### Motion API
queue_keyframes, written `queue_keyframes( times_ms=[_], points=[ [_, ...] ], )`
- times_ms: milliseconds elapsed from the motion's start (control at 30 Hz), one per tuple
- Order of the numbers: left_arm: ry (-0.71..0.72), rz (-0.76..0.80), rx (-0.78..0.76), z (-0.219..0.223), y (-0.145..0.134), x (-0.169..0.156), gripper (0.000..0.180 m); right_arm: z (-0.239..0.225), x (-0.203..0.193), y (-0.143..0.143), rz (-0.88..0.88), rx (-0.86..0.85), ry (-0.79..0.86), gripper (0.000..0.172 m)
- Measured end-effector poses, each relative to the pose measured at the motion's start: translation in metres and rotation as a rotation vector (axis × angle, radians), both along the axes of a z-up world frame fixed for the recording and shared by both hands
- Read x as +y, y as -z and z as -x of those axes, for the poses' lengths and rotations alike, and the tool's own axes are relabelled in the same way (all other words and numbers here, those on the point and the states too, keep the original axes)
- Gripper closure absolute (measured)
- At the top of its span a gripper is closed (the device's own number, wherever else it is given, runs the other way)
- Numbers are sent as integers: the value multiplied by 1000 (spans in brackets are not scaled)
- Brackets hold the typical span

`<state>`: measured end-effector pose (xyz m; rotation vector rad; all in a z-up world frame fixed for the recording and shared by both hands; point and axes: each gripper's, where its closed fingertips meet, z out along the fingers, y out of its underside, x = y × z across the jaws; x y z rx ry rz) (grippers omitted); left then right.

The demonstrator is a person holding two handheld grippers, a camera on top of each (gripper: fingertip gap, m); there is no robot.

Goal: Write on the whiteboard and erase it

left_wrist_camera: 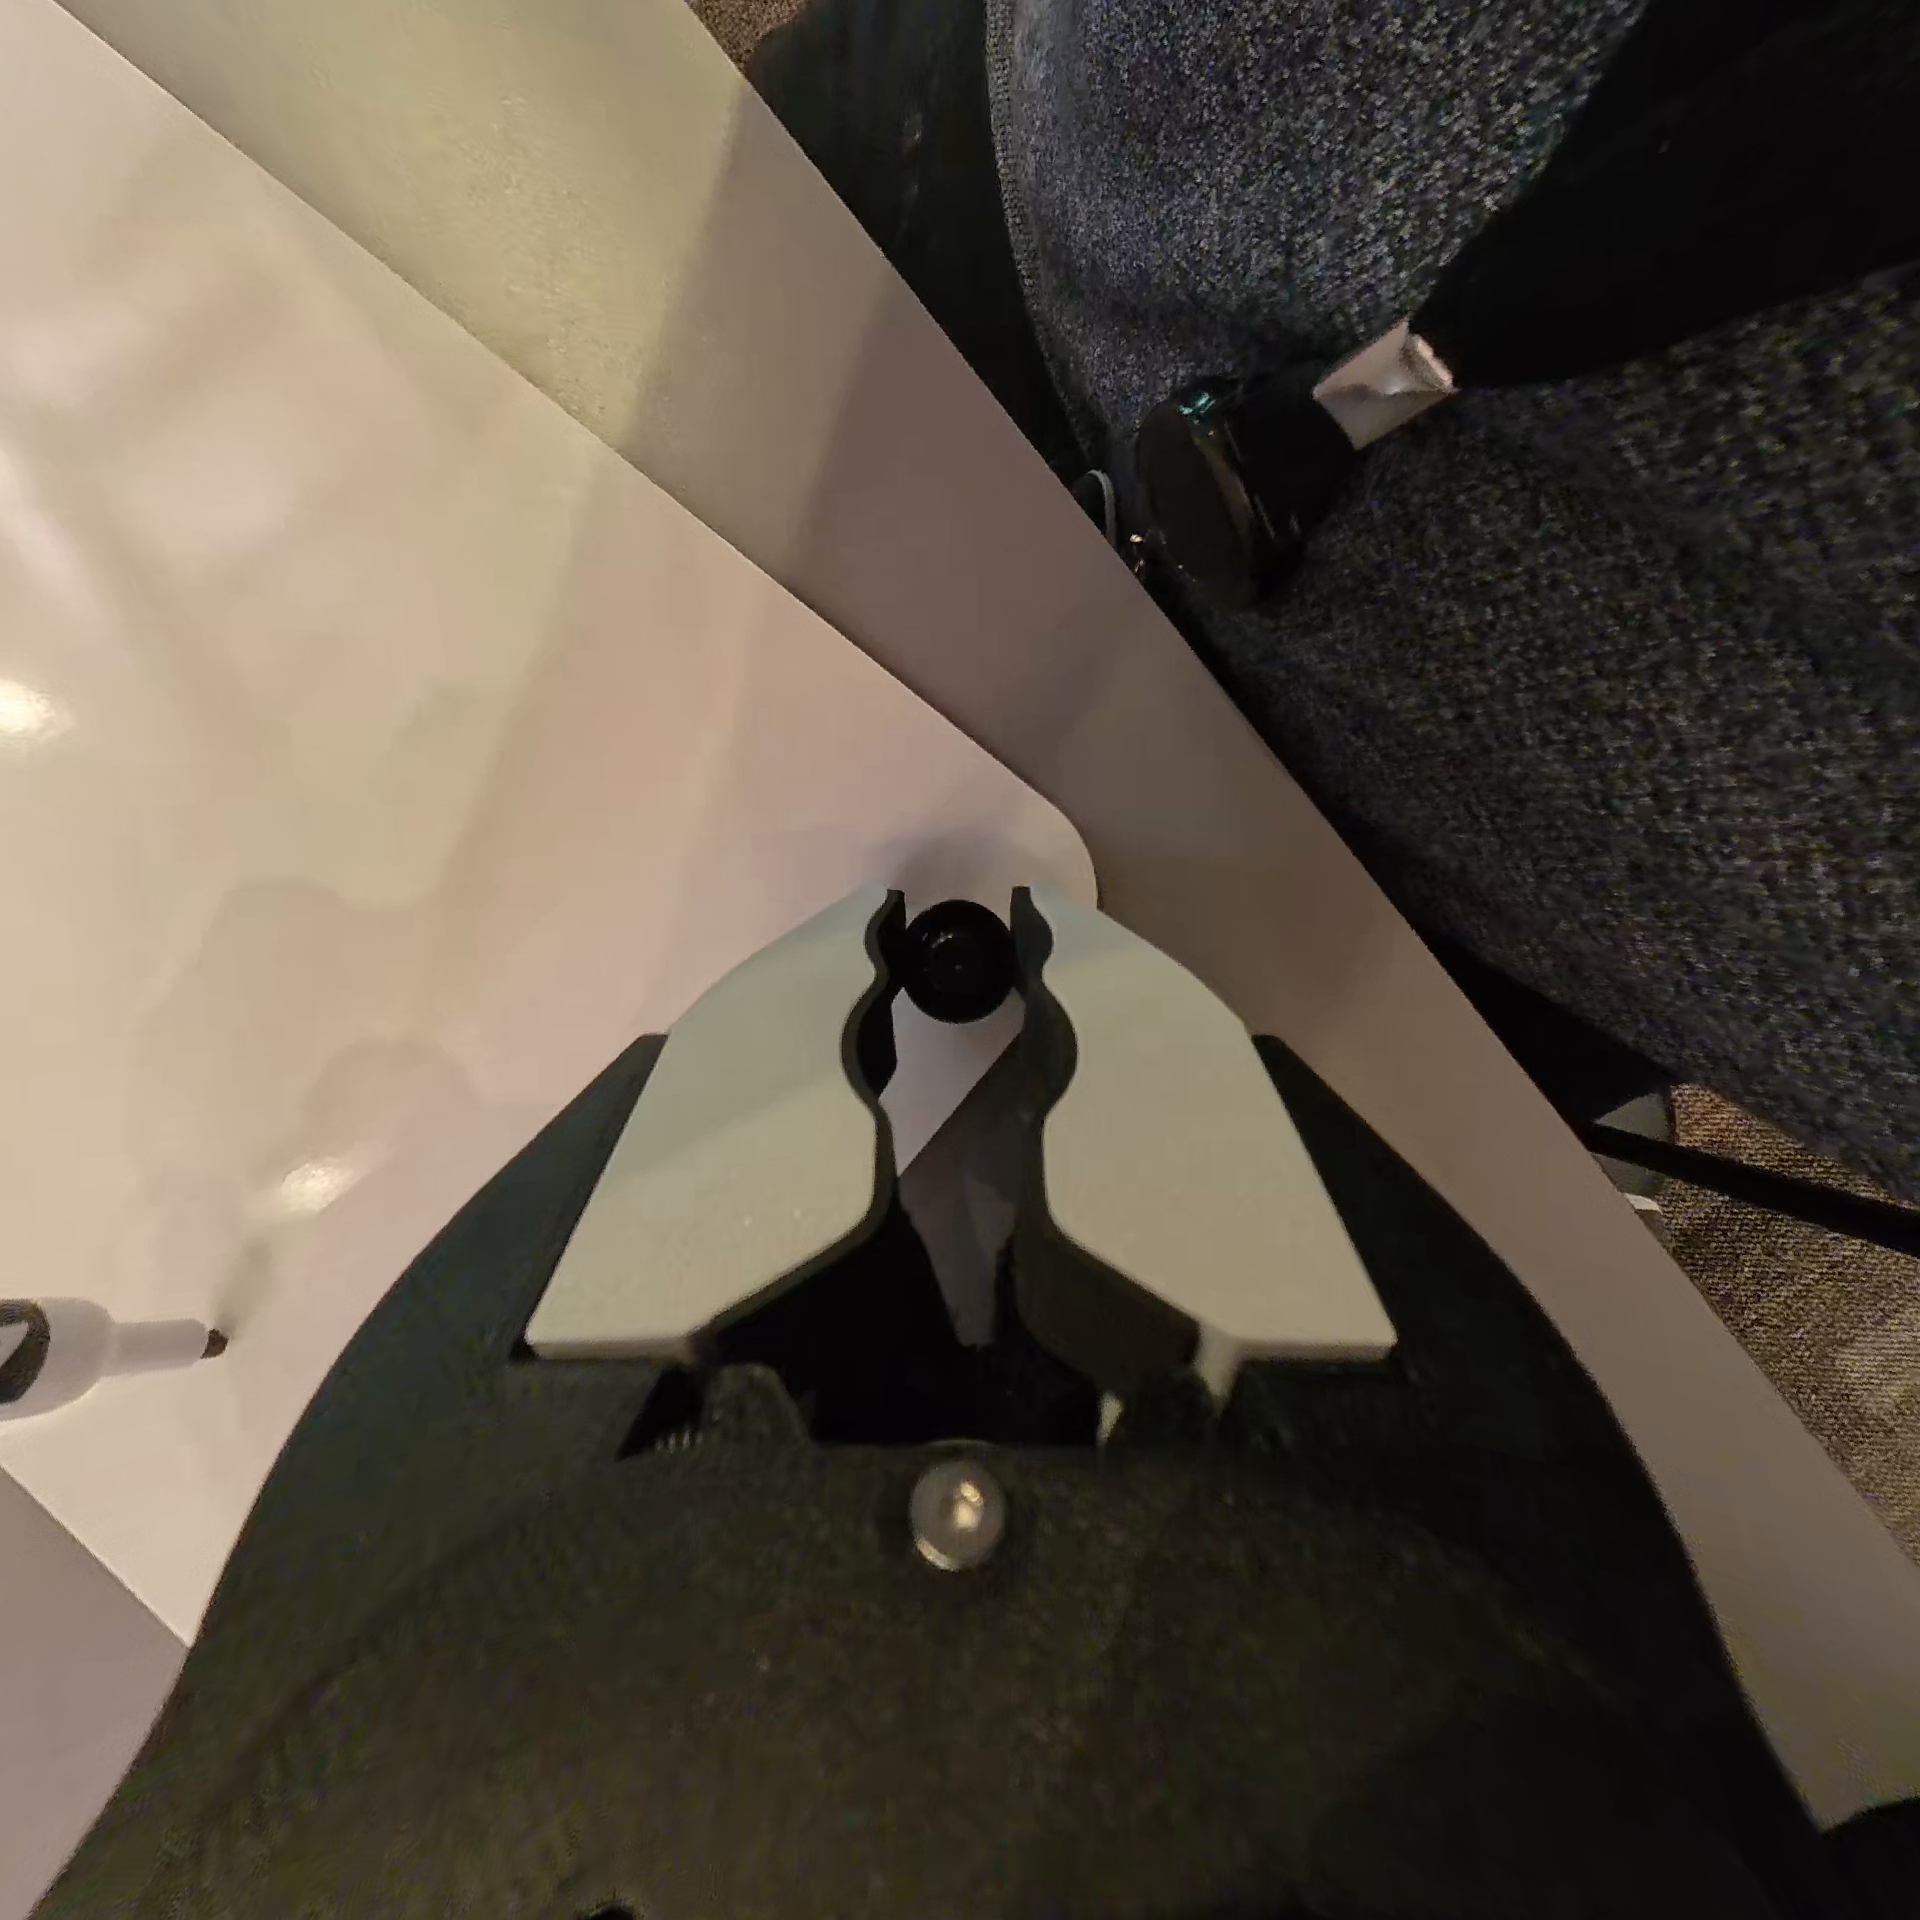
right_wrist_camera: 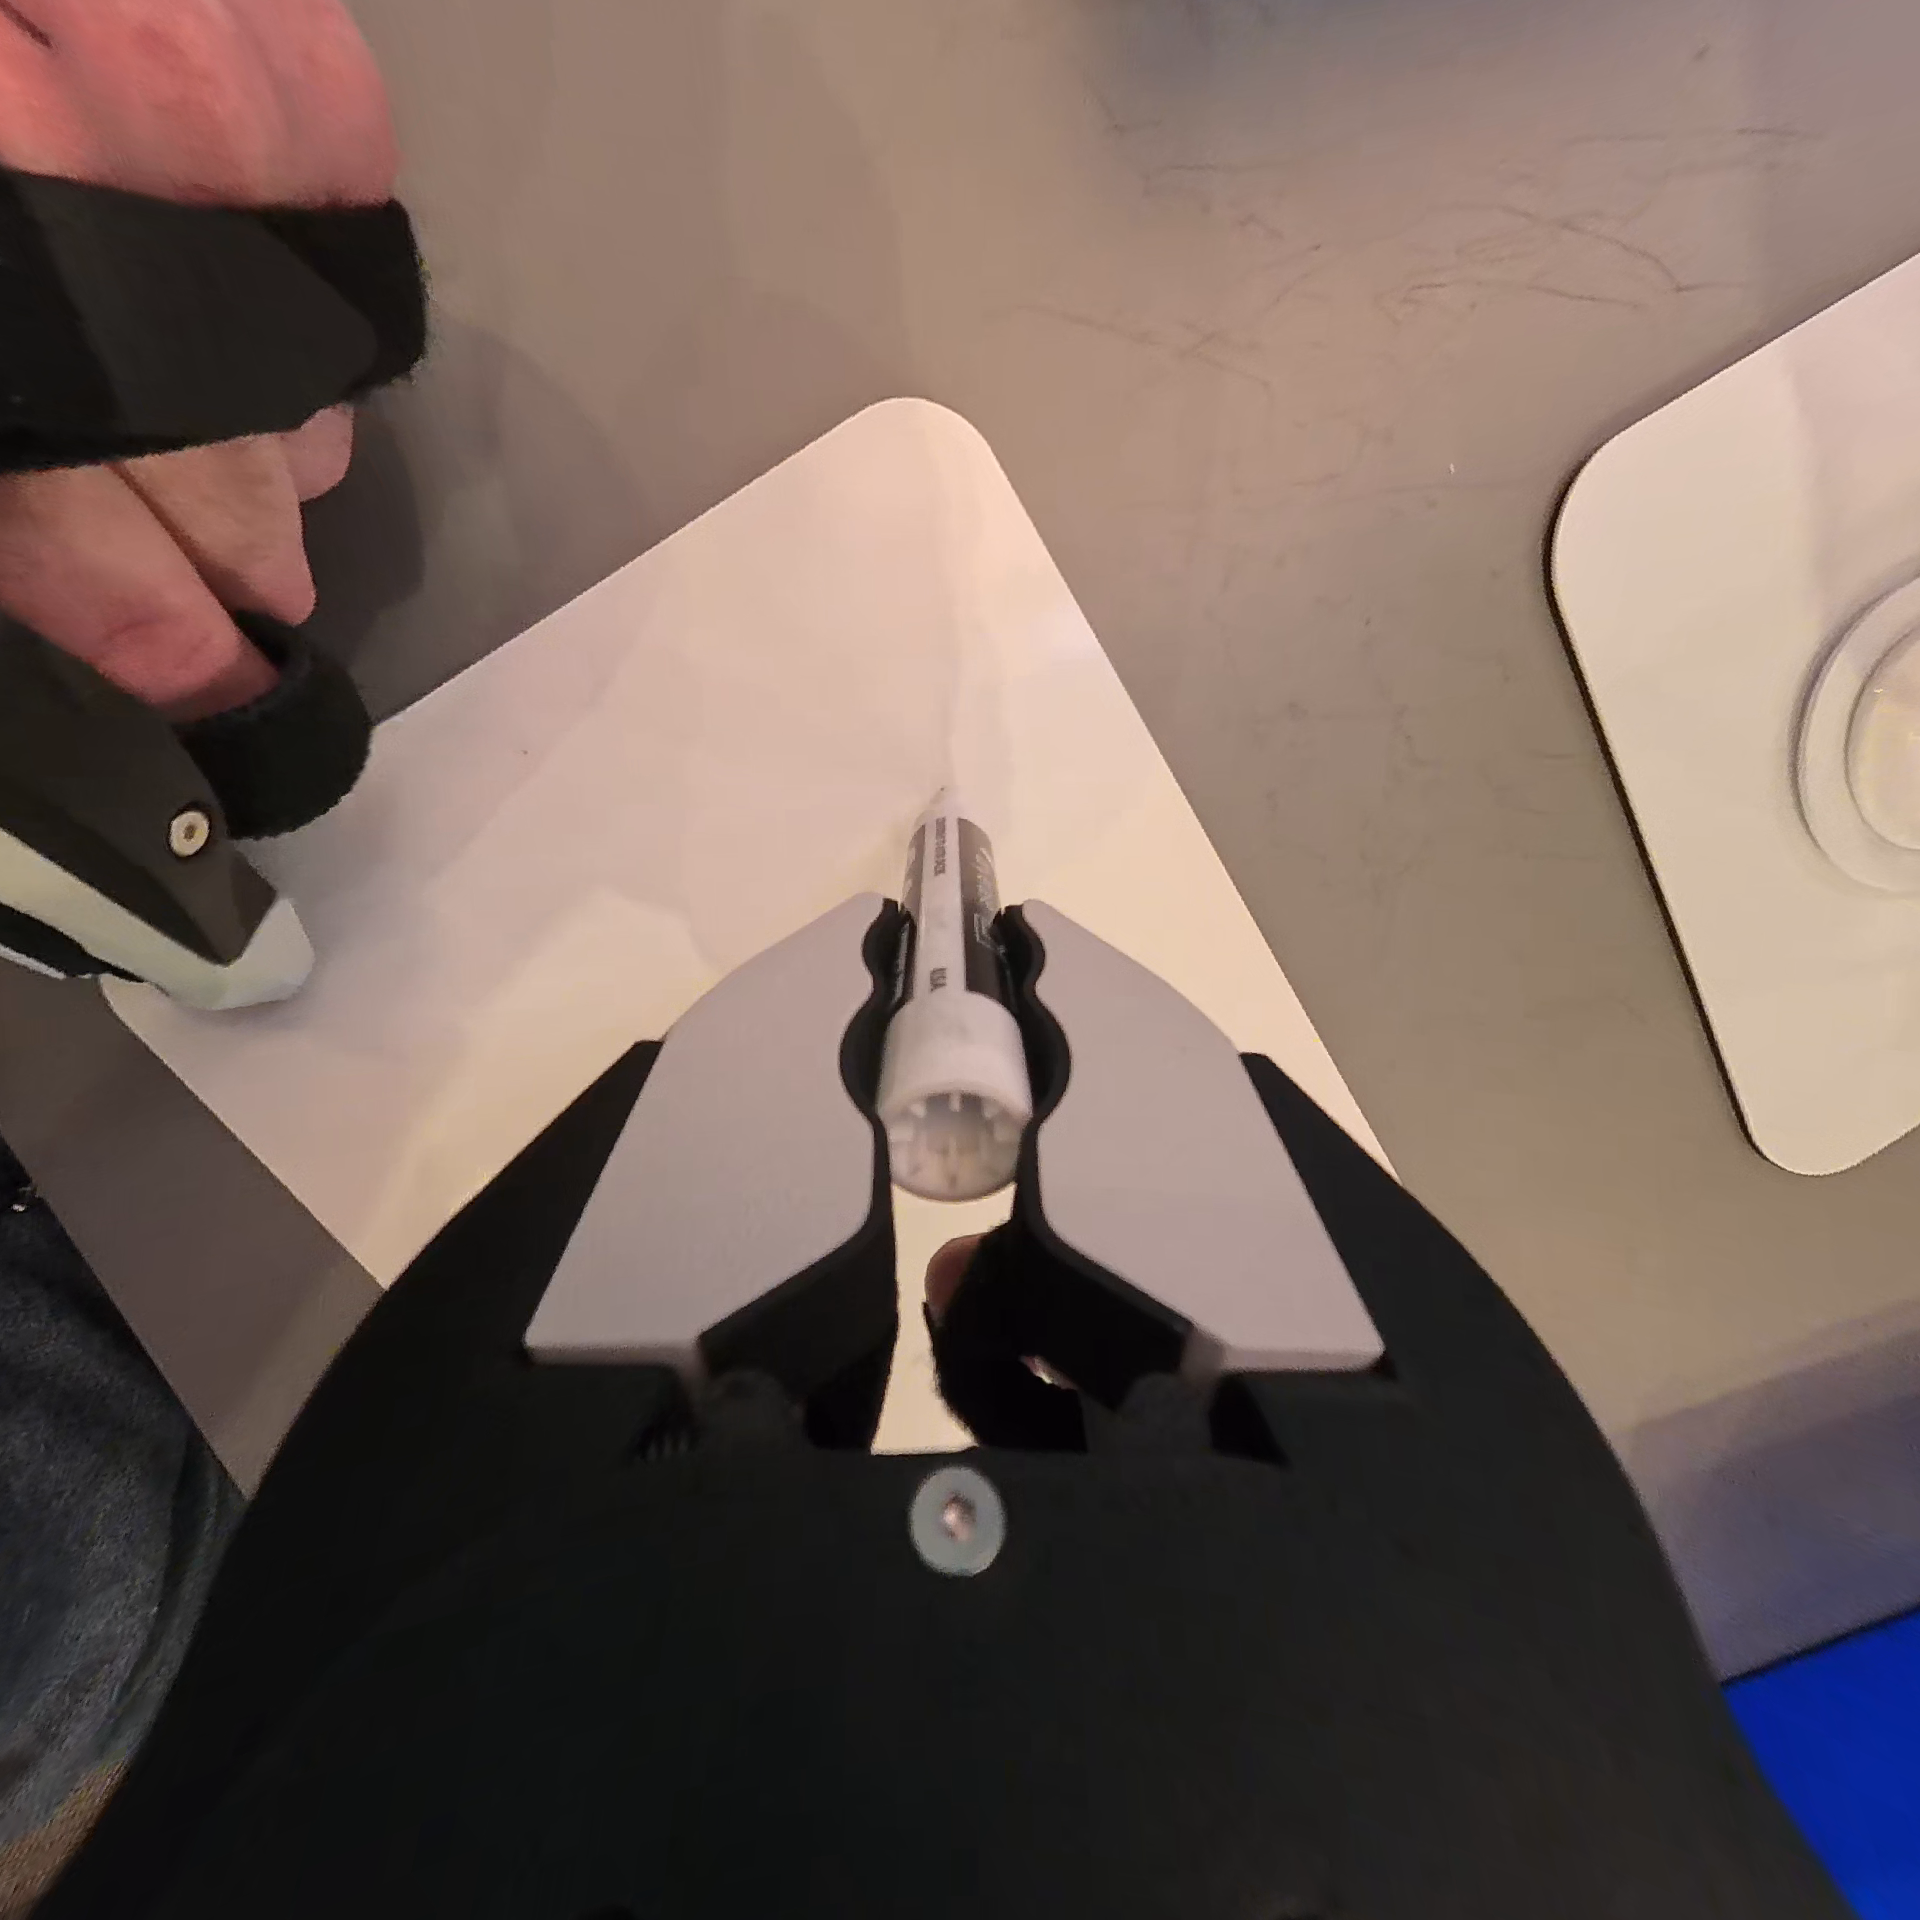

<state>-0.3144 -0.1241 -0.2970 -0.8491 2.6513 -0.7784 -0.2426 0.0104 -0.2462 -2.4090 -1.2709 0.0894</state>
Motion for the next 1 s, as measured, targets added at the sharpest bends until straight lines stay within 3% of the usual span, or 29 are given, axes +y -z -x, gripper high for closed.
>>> queue_keyframes(
  times_ms=[600,1000],
  points=[
    [0,0,12,1,0,-1,161,27,-10,2,33,27,-89,151],
    [0,0,16,2,1,-1,160,-5,-27,2,57,-16,-42,151]
  ],
)
